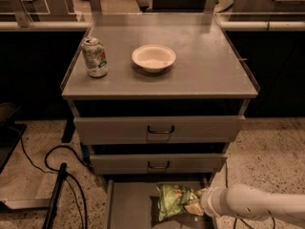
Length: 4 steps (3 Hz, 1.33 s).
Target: Pick green jalapeno chip bag from bottom drawer and place on counter
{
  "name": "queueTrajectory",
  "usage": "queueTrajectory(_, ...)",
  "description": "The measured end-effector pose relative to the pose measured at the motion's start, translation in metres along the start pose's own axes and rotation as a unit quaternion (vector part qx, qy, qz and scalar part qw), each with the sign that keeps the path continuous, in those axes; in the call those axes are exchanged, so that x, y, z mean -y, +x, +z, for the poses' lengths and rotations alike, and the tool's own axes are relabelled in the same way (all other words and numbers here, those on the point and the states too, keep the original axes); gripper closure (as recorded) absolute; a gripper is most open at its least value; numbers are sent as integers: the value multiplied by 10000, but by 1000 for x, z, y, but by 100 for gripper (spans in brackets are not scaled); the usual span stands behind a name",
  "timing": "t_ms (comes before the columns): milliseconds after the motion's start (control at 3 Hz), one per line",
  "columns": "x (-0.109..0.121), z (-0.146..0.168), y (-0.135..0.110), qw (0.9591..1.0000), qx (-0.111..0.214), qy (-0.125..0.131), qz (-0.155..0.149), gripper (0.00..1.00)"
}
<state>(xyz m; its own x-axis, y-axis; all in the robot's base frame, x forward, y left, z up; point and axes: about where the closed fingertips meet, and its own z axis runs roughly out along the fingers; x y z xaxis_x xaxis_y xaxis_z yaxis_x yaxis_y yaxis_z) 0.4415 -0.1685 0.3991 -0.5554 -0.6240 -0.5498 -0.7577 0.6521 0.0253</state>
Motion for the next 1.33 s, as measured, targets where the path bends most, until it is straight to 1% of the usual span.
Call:
queueTrajectory(333,20,-30,-5,9991,137,372,150,100)
queueTrajectory(667,37,-77,-16,9959,272,844,181,100)
queueTrajectory(1000,49,-134,-32,9905,387,1317,118,100)
queueTrajectory(1333,49,-134,-32,9905,387,1318,118,100)
